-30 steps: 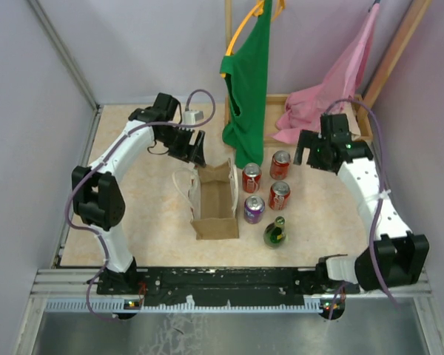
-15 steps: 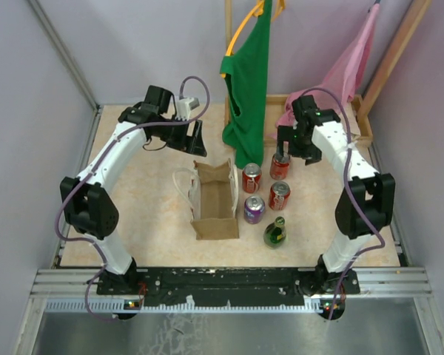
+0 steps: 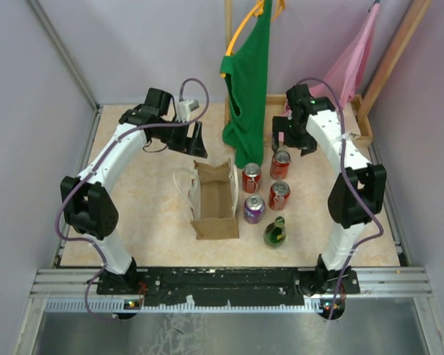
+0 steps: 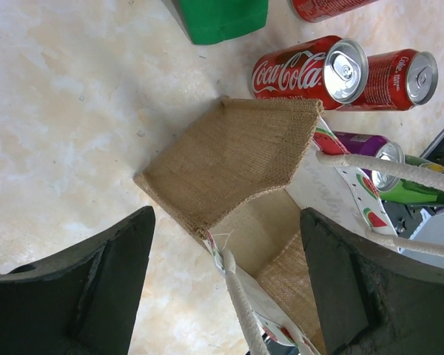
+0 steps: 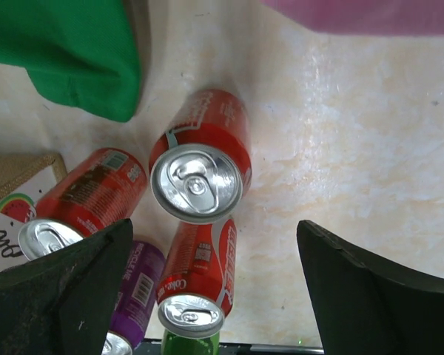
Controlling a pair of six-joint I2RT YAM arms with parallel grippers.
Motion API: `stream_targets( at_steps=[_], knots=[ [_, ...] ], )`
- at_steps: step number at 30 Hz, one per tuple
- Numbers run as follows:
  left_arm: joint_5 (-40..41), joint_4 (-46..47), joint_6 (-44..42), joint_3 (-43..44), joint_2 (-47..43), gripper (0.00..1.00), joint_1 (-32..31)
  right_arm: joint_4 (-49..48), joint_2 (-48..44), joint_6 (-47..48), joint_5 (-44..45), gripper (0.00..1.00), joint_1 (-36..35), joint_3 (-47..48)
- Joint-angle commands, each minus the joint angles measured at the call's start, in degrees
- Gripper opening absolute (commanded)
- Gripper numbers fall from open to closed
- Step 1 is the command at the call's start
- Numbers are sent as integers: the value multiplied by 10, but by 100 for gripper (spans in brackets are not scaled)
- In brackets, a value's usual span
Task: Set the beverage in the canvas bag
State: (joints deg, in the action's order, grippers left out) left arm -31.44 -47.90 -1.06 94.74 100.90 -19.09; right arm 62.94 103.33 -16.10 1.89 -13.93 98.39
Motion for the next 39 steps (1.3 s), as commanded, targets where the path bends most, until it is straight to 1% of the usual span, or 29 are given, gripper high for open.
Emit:
stream_targets(
  at_steps=[1, 8, 14, 17, 24, 33, 39],
  knots=[
    [-17, 13, 4, -9, -17, 85, 3, 45, 56, 16, 13, 92, -16, 81],
    [-20, 17, 0, -25, -22, 84, 3, 121, 131, 27, 37, 83, -30, 205],
    [-24, 22, -1, -32, -25, 84, 3, 176, 166, 31, 58, 77, -32, 268],
    [-26, 22, -4, -33, -24, 84, 4, 190, 169, 33, 66, 77, -33, 262],
    [-30, 24, -7, -32, -21, 84, 3, 165, 160, 34, 47, 78, -33, 210],
    [-32, 23, -10, -33, -17, 83, 3, 158, 175, 34, 36, 79, -34, 212],
    [-31, 23, -12, -34, -16, 83, 4, 152, 181, 37, 36, 80, -36, 195]
  ],
)
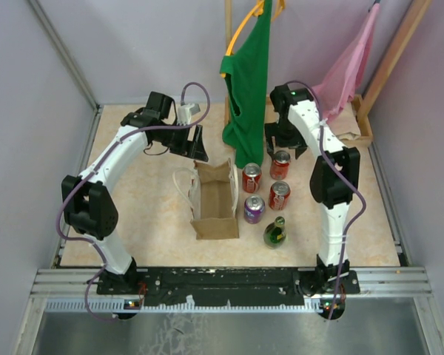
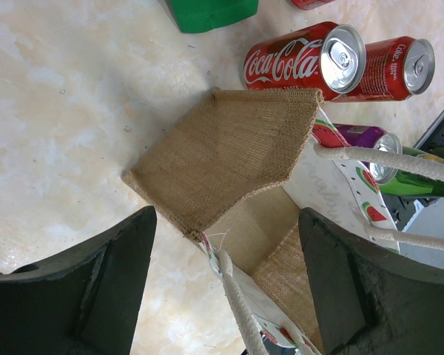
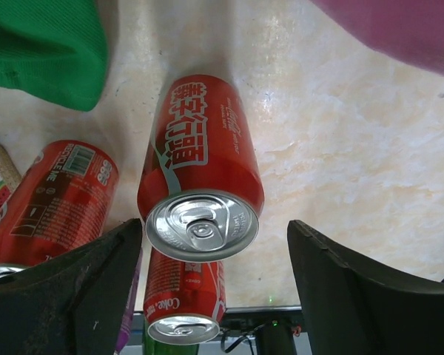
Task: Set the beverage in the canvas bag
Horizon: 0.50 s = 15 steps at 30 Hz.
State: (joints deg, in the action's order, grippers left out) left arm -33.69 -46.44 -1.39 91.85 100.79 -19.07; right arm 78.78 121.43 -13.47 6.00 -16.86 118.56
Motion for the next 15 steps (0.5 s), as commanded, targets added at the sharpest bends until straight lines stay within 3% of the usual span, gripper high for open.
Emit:
stream_targets(
  at_steps=[1, 12, 15],
  knots=[
    [-9, 8, -10, -5, -15, 83, 3, -8, 0, 10, -4, 80, -7, -9],
    [-12, 10, -12, -6, -11, 83, 4, -6, 0, 10, 3, 69, -8, 0],
    [-13, 10, -12, -6, -9, 83, 4, -6, 0, 9, 0, 60, -7, -1]
  ],
)
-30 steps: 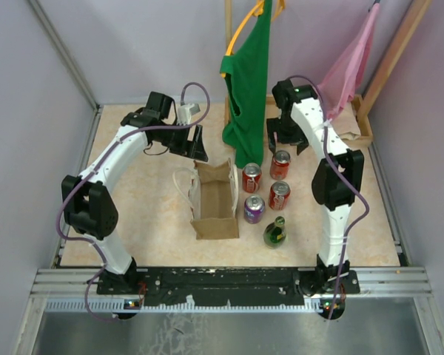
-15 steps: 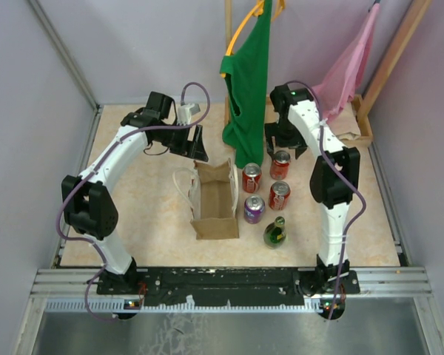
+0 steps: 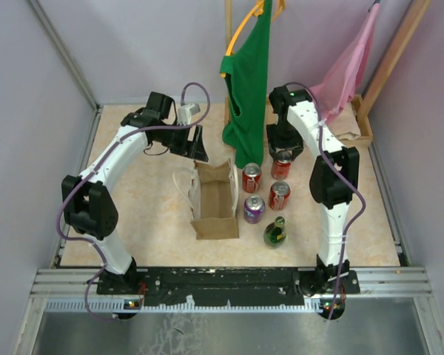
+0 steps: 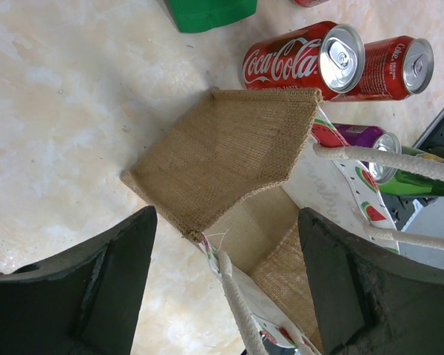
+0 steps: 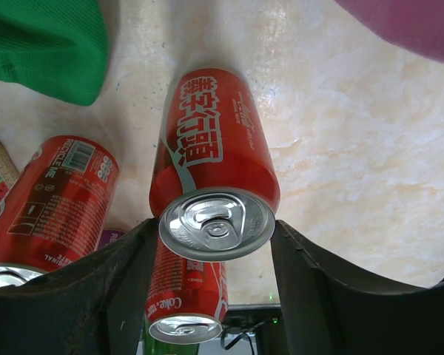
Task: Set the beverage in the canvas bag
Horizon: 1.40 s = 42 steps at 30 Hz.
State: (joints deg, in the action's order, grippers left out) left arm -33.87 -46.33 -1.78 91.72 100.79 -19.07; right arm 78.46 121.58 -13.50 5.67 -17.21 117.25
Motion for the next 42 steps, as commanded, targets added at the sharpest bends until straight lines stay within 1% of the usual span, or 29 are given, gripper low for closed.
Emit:
stream_targets(
  at_steps=[1, 7, 12, 16, 18, 21, 23, 25, 27, 30, 32, 33, 34, 37, 38, 39, 42],
  knots=[
    [-11, 8, -9, -4, -9, 82, 4, -3, -2, 9, 1, 60, -4, 12],
    [-12, 8, -11, -4, -8, 82, 4, -6, -5, 8, -15, 65, -4, 17],
    [-11, 8, -14, -4, -7, 82, 4, -7, -4, 7, -23, 63, -4, 17],
    [-12, 7, -15, -3, -6, 82, 4, -6, -5, 7, -26, 68, -4, 18],
    [-12, 6, -15, -3, -4, 82, 3, -4, -5, 7, -21, 67, -5, 19],
    [-13, 6, -16, -2, -3, 82, 3, 0, -3, 7, -16, 63, -5, 19],
    [-13, 6, -15, -1, -2, 82, 3, -1, -4, 7, -14, 58, -4, 19],
    [-13, 5, -15, -2, -2, 82, 3, -1, -5, 6, -12, 47, -4, 19],
    [-13, 4, -17, -2, -1, 82, 3, -1, -4, 6, -13, 39, -4, 20],
    [-13, 3, -18, -3, -1, 82, 3, -1, -4, 6, -12, 30, -4, 19],
    [-13, 3, -19, -4, -1, 82, 3, -3, -4, 5, -13, 29, -4, 15],
    [-14, 3, -19, -4, -1, 82, 3, -4, -4, 4, -13, 30, -4, 13],
    [-14, 3, -19, -4, -1, 82, 3, -5, -5, 5, -12, 36, -4, 10],
    [-15, 2, -19, -4, 0, 82, 3, -9, -6, 6, -7, 69, -4, -1],
    [-16, 3, -19, -4, 0, 82, 3, -13, -8, 7, -7, 86, -4, -7],
    [-17, 3, -19, -3, 0, 82, 3, -19, -12, 7, -8, 97, -5, -15],
    [-21, 3, -19, -3, 2, 81, 3, -40, -23, 8, -7, 99, -3, -37]
  ],
)
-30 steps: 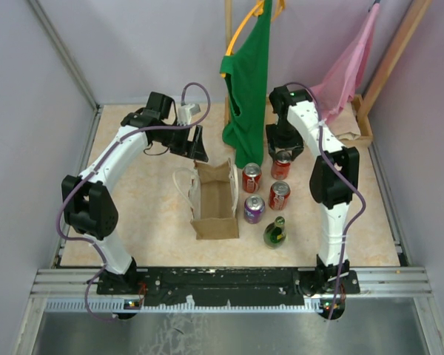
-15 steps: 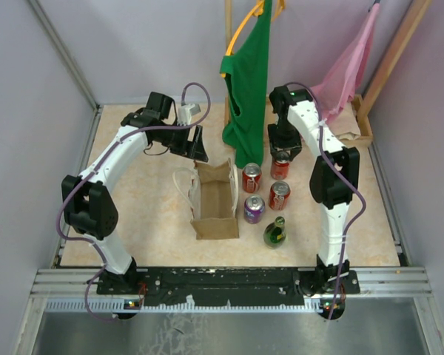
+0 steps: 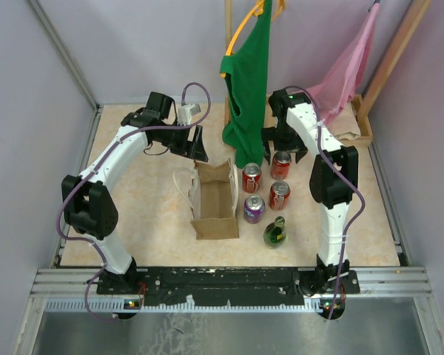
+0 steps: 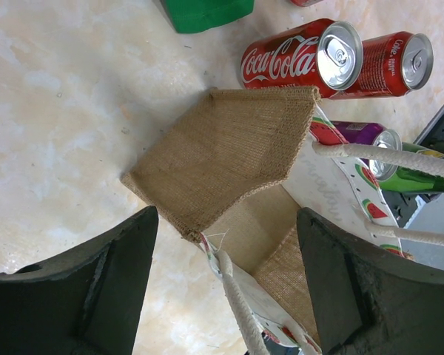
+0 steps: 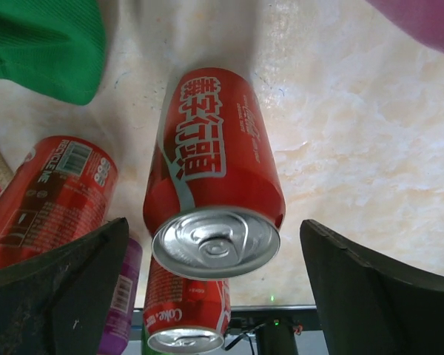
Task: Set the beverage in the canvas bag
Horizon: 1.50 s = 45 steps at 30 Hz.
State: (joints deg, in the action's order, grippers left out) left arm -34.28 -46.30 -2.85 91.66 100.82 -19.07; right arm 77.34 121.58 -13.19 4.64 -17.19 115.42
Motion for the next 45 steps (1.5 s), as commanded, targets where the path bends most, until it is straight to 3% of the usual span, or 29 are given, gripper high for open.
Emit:
stream_targets(
  at_steps=[1, 12, 18, 20, 24, 28, 30, 37, 45],
  knots=[
    [-17, 2, -8, -2, 3, 81, 3, -31, -23, 4, 4, 99, -4, -21],
    [-19, -1, -7, -1, 6, 81, 3, -30, -21, -3, 17, 91, -3, -9],
    [-18, -3, -10, -2, 7, 81, 3, -32, -17, -6, 13, 76, -2, -13],
    [-18, -3, -10, -2, 7, 81, 4, -33, -17, -7, 13, 69, -1, -11],
    [-19, -4, -11, -2, 9, 81, 3, -33, -18, -8, 8, 43, 1, -7],
    [-20, -4, -11, -2, 11, 81, 3, -32, -20, -8, 2, 12, 2, -8],
    [-20, -3, -12, -1, 12, 81, 3, -32, -21, -9, 0, 1, 3, -8],
    [-20, -4, -13, 0, 14, 81, 3, -15, -21, -9, -4, 0, 3, 25],
    [-18, -4, -13, 4, 19, 81, 3, 61, 1, -4, 0, 0, -2, 154]
  ],
)
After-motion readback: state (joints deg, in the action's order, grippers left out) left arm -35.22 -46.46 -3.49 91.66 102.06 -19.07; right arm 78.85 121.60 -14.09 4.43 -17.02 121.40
